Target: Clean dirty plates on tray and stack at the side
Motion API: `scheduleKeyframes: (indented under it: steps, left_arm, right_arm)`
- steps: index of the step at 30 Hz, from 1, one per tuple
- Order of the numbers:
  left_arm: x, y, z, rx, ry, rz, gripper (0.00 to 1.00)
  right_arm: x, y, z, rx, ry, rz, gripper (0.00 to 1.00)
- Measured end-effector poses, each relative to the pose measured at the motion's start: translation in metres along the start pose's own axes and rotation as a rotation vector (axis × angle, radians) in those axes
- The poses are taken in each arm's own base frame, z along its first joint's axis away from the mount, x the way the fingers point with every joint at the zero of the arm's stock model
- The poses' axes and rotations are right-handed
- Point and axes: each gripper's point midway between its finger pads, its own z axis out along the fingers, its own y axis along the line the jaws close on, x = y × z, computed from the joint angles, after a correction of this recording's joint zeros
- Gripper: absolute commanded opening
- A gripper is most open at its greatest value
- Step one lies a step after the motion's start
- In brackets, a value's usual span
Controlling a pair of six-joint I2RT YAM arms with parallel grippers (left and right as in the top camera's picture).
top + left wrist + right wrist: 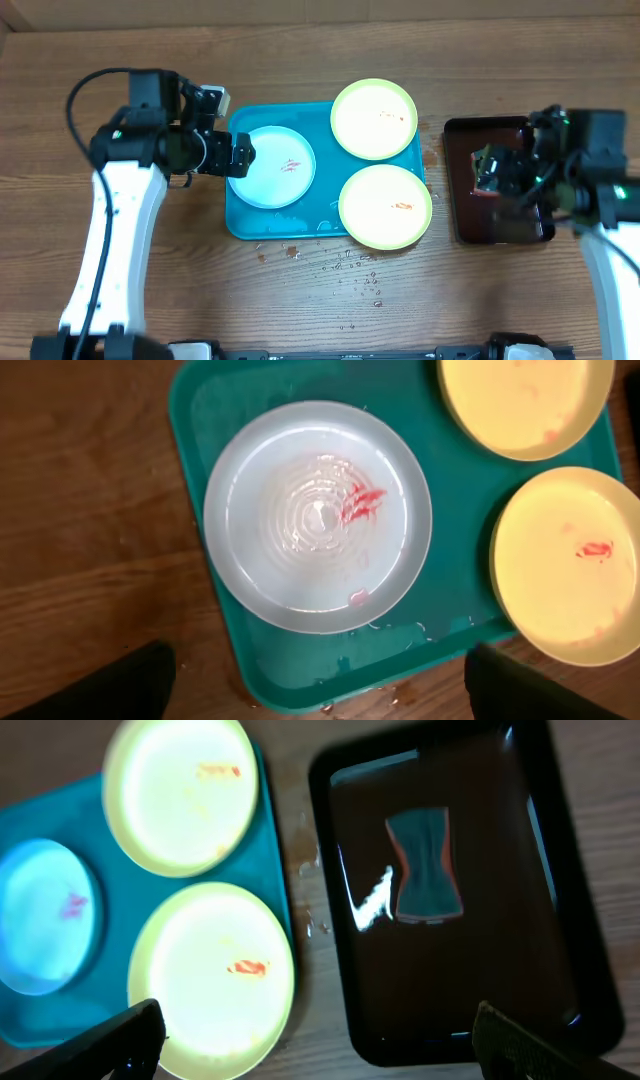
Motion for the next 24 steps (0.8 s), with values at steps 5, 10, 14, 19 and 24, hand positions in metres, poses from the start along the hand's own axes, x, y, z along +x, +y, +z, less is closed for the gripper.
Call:
scheduleKeyframes:
  steps: [5, 10, 14, 19, 24]
  left_arm:
    - [0.010, 0.014, 0.035, -0.018, 0.107, -0.093, 0.70]
    - [0.026, 0.031, 0.067, -0.073, 0.212, -0.208, 0.60]
    - [0.037, 0.042, 0.090, -0.106, 0.279, -0.259, 0.57]
    - [0.042, 0.055, 0.109, -0.158, 0.308, -0.300, 0.47]
    - [0.053, 0.057, 0.128, -0.180, 0.360, -0.316, 0.40]
  right_arm:
    - [0.008, -0.006, 0.033, 0.007, 0.124, 0.026, 0.93]
    - [0.014, -0.010, 0.050, 0.016, 0.185, 0.040, 0.89]
    - [0.014, -0.011, 0.051, 0.016, 0.190, 0.042, 0.88]
    - [0.014, -0.011, 0.051, 0.017, 0.189, 0.042, 0.86]
    - [0.014, -0.011, 0.051, 0.017, 0.190, 0.042, 0.86]
